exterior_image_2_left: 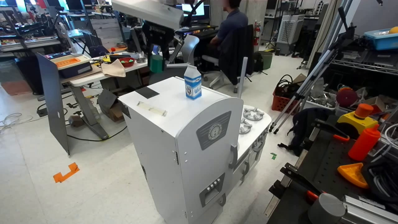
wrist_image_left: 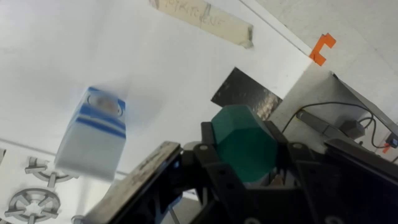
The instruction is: Pick the green object and put it on the right of the cabinet
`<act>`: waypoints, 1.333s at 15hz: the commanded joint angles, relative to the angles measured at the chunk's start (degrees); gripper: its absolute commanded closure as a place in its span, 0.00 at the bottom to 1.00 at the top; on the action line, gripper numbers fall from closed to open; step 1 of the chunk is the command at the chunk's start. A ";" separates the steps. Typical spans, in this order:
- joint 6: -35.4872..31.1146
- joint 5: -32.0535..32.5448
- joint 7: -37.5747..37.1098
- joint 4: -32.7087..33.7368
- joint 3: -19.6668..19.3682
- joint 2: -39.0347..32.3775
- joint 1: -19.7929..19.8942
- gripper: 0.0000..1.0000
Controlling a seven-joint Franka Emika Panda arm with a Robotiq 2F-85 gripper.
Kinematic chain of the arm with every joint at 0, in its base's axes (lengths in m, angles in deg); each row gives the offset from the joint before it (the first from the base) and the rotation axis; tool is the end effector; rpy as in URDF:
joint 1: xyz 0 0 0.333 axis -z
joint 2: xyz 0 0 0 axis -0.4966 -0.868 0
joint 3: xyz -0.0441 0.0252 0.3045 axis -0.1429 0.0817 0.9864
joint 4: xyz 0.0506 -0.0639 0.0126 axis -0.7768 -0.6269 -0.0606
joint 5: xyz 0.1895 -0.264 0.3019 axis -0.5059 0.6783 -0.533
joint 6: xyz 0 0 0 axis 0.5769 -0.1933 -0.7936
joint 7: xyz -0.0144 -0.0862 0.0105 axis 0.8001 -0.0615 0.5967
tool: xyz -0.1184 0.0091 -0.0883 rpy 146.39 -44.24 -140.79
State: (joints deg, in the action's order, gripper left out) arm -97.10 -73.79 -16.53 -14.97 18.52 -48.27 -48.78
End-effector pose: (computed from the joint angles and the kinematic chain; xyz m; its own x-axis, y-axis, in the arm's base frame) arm 0.7701 0.2271 0.2578 0.6025 -0.7860 0.1388 -0.7441 -0.6160 -0.2586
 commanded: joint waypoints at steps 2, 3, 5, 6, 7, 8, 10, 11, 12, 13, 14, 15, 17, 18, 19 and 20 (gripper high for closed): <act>-0.42 -0.15 -1.55 -2.62 -1.62 4.74 3.79 0.83; 0.05 -0.30 -1.72 -2.06 -1.94 4.41 4.91 0.83; 0.03 -0.15 -2.10 -1.28 -2.66 3.09 6.96 0.83; 0.22 -0.27 -2.14 -1.03 -2.84 2.21 7.92 0.83; 0.44 -0.43 -1.88 -0.56 -2.83 1.20 8.76 0.83; 0.98 -0.61 -1.60 0.06 -2.73 0.11 9.50 0.83; 2.21 -1.09 -0.36 1.23 -1.93 -2.40 10.47 0.83; 2.48 -1.09 -0.10 1.83 -1.78 -3.62 10.56 0.83; 3.59 -1.65 0.93 2.86 -1.04 -4.98 10.90 0.83; 4.40 -1.98 1.60 3.66 -0.60 -6.09 11.01 0.83; 5.57 -2.75 2.81 5.04 0.36 -7.52 11.38 0.83; 6.73 -3.16 3.79 6.49 0.98 -8.91 11.44 0.83; 8.79 -3.39 4.99 9.49 1.24 -11.28 10.91 0.83; 9.75 -3.06 5.42 11.26 1.19 -12.39 10.57 0.83; 10.26 -2.82 5.74 12.70 1.15 -13.26 10.35 0.83; 11.42 -2.65 6.28 14.73 1.13 -14.15 10.25 0.83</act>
State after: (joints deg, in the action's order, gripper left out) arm -89.63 -75.80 -12.60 -7.62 19.19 -58.51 -38.63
